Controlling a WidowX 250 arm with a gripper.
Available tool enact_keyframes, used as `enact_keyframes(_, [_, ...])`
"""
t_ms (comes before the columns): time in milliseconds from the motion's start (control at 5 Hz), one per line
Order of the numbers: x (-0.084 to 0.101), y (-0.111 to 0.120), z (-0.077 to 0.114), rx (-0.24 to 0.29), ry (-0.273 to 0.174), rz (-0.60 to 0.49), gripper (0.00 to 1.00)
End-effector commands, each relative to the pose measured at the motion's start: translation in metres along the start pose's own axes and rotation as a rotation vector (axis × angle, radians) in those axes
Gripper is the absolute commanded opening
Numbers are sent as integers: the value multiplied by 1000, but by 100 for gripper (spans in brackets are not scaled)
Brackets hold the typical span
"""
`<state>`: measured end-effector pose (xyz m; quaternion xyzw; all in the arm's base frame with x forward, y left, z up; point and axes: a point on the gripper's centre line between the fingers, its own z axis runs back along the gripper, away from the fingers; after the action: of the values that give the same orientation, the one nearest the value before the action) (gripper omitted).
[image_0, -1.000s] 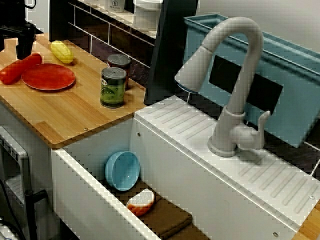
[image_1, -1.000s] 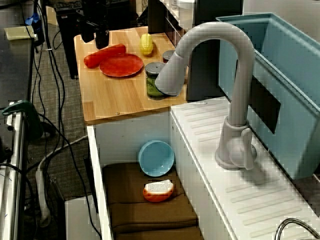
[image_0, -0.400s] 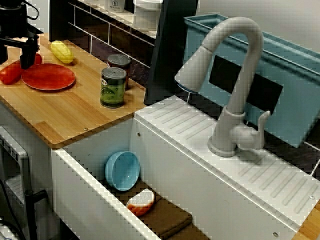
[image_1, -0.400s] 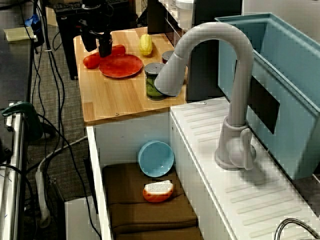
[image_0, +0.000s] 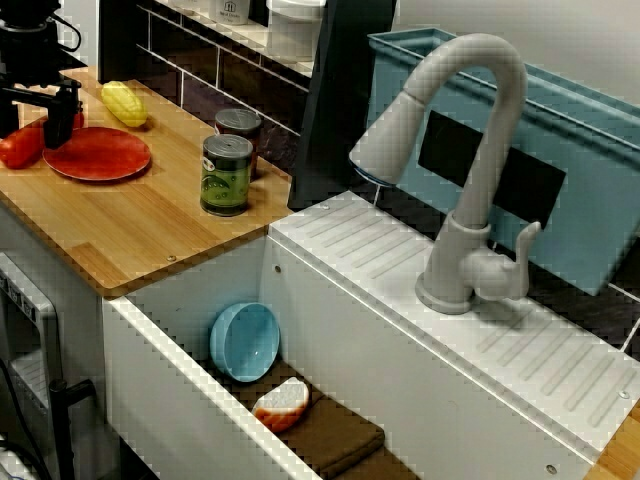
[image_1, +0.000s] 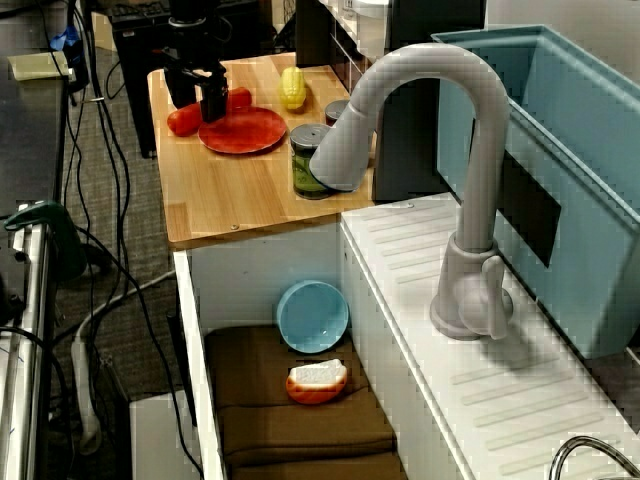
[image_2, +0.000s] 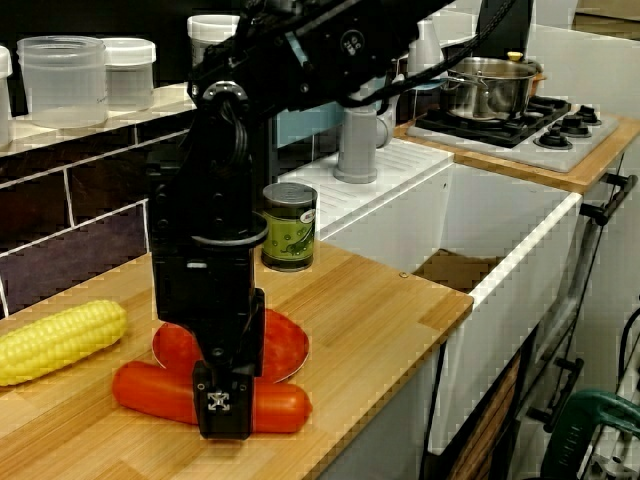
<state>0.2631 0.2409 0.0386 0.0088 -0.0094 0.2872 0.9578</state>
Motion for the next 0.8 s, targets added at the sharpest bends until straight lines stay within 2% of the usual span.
enact_keyframes(0, [8,7,11,23,-41,0,100])
enact_keyframes(200, [7,7,11,19,-41,-7,0])
enact_keyframes(600, [6,6,10,25,-44,-16,0])
